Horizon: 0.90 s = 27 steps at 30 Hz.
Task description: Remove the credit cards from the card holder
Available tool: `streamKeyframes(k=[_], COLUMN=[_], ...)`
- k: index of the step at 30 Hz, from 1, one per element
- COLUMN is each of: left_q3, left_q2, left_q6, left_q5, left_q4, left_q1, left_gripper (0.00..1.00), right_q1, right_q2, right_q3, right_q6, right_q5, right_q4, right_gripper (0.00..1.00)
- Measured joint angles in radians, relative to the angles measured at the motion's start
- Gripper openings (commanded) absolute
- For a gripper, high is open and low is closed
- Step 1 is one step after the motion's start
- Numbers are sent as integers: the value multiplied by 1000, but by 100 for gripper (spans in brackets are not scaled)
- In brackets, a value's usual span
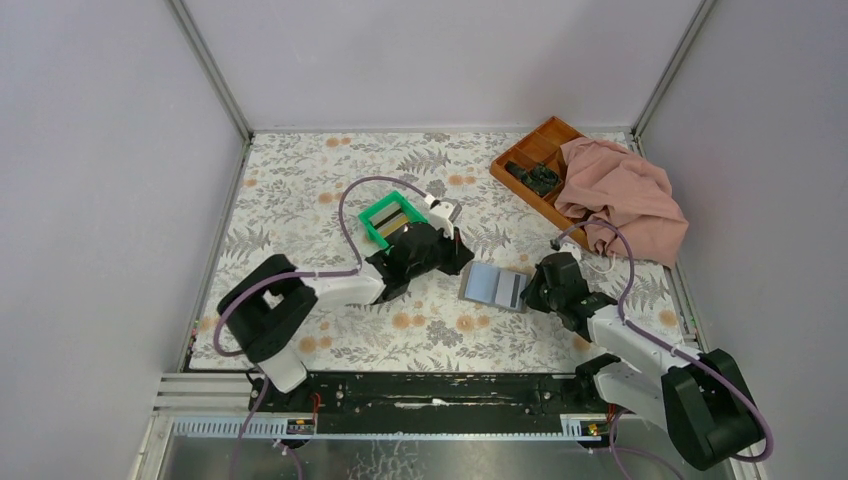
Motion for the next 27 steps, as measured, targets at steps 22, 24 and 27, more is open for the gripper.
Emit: streamKeyframes(k=[22, 24, 27], left_q3=[10, 25, 55], left_q2=[216, 237, 276], left_q6=[-202, -211, -219], left_q5=[274, 284, 300], left_q4=[169, 172, 174], left_q1=[6, 5, 1], left_gripper=[66, 65, 64], right_q1=[-24, -24, -24], right_q2=[89, 97, 105], right_q3=[-2, 2, 3], right_q6=[-10, -12, -16], right_q5=[-84, -91, -103], right_q4=[123, 130, 137], right_gripper=[0, 0, 0])
